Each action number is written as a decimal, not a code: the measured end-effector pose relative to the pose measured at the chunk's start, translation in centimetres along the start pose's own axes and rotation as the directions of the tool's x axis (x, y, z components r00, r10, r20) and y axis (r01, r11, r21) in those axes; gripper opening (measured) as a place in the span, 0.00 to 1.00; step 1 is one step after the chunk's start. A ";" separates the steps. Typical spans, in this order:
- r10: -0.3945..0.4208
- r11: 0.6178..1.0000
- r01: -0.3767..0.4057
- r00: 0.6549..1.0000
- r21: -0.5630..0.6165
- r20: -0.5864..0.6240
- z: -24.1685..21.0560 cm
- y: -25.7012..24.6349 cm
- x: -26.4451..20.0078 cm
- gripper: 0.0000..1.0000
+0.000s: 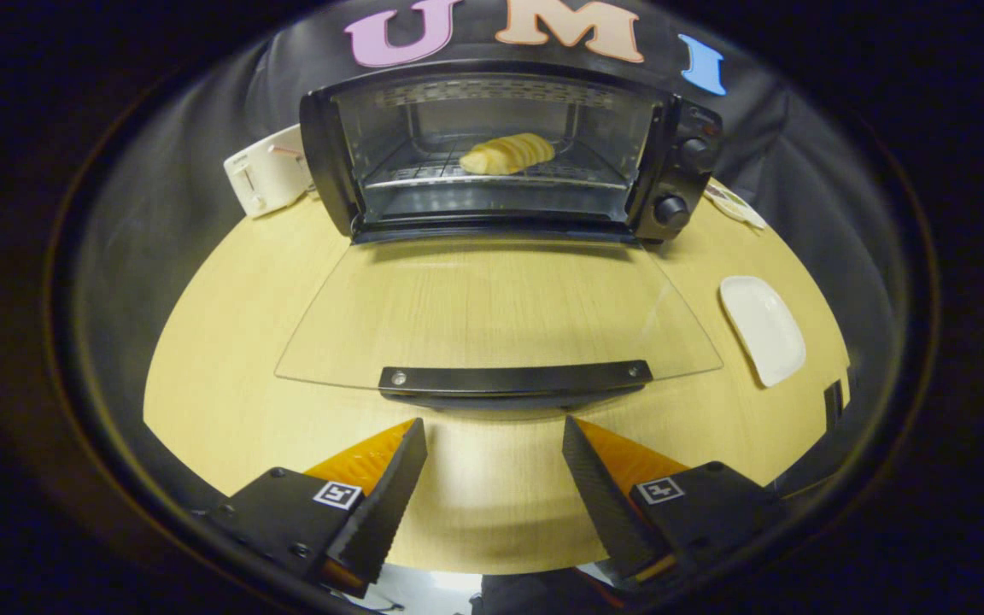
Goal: Open the toaster oven, put the food inside, and close the toaster oven door.
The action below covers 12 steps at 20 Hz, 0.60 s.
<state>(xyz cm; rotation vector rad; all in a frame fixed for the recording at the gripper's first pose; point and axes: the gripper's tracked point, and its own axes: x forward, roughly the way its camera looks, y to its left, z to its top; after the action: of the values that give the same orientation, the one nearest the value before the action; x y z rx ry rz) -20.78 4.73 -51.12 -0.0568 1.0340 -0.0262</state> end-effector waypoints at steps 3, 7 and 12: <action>0.011 1.000 -0.011 1.000 0.016 -0.009 -0.2 -0.1 0.1 1.00; 0.015 0.999 -0.015 1.000 0.038 -0.003 0.3 -0.5 0.4 1.00; 0.017 0.999 -0.020 0.998 0.040 0.067 2.9 -0.9 -0.6 1.00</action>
<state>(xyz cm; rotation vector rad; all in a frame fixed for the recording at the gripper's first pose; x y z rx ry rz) -18.57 3.92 -49.06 -0.0111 0.9670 -0.0281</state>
